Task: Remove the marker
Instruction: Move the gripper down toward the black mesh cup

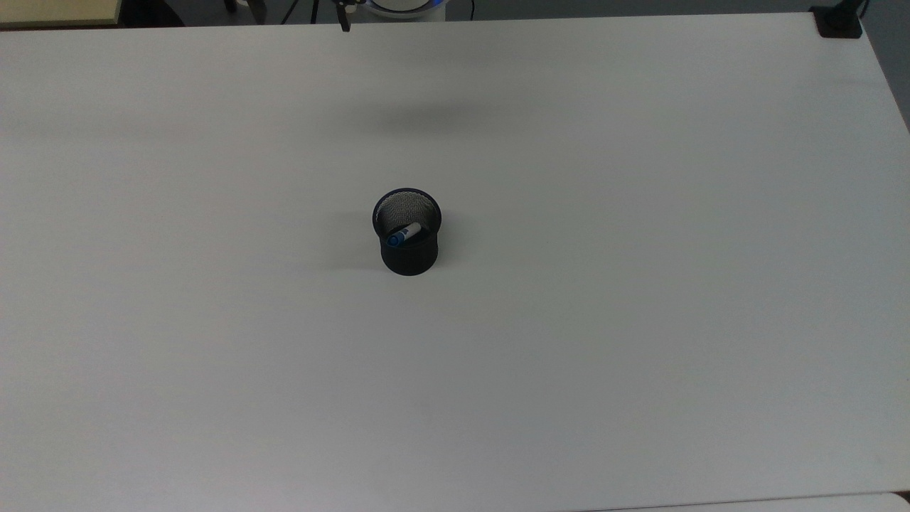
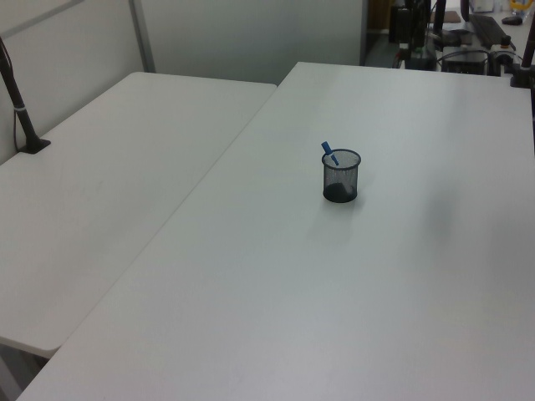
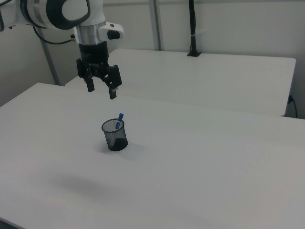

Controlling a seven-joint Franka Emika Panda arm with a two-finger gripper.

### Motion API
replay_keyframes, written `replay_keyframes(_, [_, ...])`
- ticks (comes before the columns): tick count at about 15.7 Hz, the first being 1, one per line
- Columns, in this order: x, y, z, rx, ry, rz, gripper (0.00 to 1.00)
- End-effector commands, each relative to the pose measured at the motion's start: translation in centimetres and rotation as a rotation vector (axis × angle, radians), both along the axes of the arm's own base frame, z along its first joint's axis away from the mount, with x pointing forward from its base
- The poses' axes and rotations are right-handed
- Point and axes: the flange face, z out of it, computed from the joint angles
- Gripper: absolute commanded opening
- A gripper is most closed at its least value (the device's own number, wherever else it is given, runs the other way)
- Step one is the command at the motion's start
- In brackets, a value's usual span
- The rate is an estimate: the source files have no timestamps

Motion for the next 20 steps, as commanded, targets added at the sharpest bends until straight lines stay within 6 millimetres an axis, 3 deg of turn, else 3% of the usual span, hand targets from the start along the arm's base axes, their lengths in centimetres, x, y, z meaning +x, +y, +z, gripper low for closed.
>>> replay_keyframes(1, [-0.4, 0.2, -0.1, -0.014, 0.010, -0.005, 1.00])
replay_keyframes(20, [1.0, 0.5, -0.7, -0.018, -0.036, -0.011, 1.00])
